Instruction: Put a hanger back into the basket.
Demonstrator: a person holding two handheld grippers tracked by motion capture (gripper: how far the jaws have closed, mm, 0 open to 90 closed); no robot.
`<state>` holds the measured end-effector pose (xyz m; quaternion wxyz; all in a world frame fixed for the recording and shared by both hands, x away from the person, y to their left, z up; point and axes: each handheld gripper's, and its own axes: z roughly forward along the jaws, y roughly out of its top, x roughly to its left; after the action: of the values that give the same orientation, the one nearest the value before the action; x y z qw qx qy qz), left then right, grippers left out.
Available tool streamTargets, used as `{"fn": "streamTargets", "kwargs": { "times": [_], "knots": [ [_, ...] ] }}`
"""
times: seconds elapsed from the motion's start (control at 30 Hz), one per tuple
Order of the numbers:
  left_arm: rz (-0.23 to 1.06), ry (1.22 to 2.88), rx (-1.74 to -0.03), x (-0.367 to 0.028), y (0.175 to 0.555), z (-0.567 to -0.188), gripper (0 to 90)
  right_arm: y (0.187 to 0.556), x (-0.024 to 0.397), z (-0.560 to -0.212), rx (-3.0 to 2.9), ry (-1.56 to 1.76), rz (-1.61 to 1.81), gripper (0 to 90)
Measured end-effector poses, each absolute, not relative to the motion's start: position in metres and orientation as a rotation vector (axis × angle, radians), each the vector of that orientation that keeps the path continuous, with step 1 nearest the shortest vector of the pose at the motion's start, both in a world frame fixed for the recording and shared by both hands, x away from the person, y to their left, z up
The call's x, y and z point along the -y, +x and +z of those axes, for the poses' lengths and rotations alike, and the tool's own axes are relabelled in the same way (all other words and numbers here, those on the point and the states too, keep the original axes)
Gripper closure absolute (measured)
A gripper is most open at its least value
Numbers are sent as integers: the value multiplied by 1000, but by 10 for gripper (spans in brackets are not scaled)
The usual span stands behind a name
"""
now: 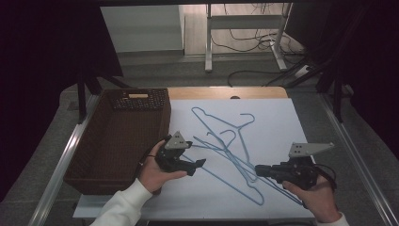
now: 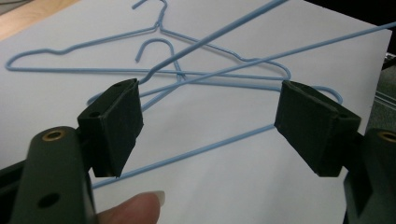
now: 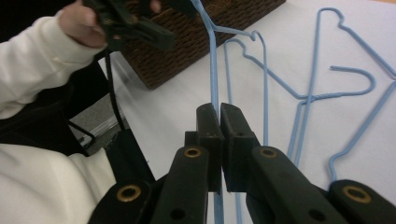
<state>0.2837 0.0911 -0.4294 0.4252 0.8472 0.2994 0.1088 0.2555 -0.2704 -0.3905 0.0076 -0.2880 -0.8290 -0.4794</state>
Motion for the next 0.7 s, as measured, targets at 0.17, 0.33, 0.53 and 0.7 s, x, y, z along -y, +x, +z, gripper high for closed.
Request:
{"fn": "streamTargets", "kwargs": {
  "times": [0.17, 0.33, 0.53, 0.7],
  "knots": [
    [259, 2118, -726, -82, 292, -434, 264, 253, 269, -390, 2564, -876, -1500, 877],
    [277, 2126, -670, -74, 293, -433, 303, 252, 268, -389, 2552, -836, -1492, 878],
    [284, 2152, -611, -68, 294, -433, 423, 252, 268, -390, 2525, -804, -1489, 877],
    [303, 2202, -582, -65, 293, -434, 638, 255, 271, -391, 2504, -800, -1494, 877]
  ]
}}
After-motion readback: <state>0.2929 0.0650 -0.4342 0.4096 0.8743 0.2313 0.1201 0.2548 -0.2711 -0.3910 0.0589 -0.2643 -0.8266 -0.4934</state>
